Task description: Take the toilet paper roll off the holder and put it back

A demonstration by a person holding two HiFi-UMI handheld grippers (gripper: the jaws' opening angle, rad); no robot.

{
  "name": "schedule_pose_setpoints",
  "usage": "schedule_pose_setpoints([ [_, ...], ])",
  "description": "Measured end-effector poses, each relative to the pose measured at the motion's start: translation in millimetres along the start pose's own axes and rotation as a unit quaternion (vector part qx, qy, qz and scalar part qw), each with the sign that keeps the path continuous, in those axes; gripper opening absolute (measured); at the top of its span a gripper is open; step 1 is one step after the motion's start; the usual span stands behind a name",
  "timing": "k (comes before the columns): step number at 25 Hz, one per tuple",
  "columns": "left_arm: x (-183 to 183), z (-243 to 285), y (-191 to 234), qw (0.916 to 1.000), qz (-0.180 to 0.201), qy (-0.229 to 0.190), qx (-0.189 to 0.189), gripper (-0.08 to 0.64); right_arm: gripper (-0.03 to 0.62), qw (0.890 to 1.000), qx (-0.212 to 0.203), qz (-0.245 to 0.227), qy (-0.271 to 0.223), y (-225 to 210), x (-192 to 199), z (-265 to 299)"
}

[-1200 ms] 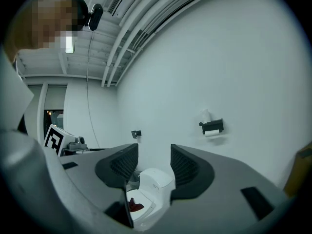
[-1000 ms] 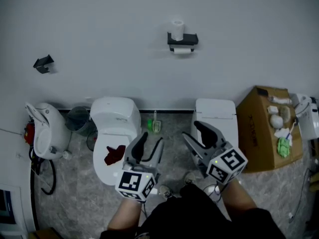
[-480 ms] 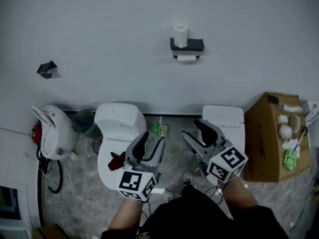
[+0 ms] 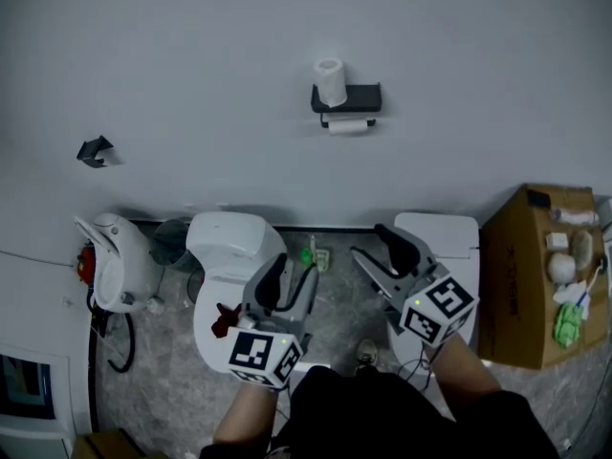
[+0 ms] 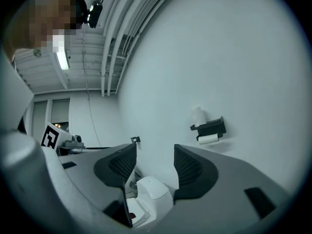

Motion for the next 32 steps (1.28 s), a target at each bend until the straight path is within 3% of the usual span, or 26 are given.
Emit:
schedule_pose_setpoints([
  [6, 0.0, 23.8, 8.6, 1.0, -0.002, 0.005, 0.001, 0.198, 0.23, 1.0, 0.007, 0.01, 0.003, -23.7, -0.6, 12.1],
  [13, 0.0, 46.4, 47.4, 0.9997, -0.01, 0.005, 0.021, 0.198, 0.233, 0.999, 0.033, 0.008, 0.003, -33.4, -3.0, 45.9],
  [22, -2.9, 63.0, 139.0, 0.9972, -0.03, 0.004, 0.068, 0.198, 0.235, 0.996, 0.087, 0.007, 0.009, -19.3, -5.2, 120.0],
  [32, -7.3, 46.6, 242.3, 0.9939, -0.039, -0.007, 0.102, 0.198, 0.244, 0.992, 0.127, -0.001, 0.013, 28.0, 6.5, 204.8],
])
Point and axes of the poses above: the fingertips, and each gripper's own axes: z forward along the fingers, y to its left, x out of its underside, the point moved 9 cm from there along -z, backward along the fingers, and after that the axes turned 13 degrees about x, right-handed, at the moved point
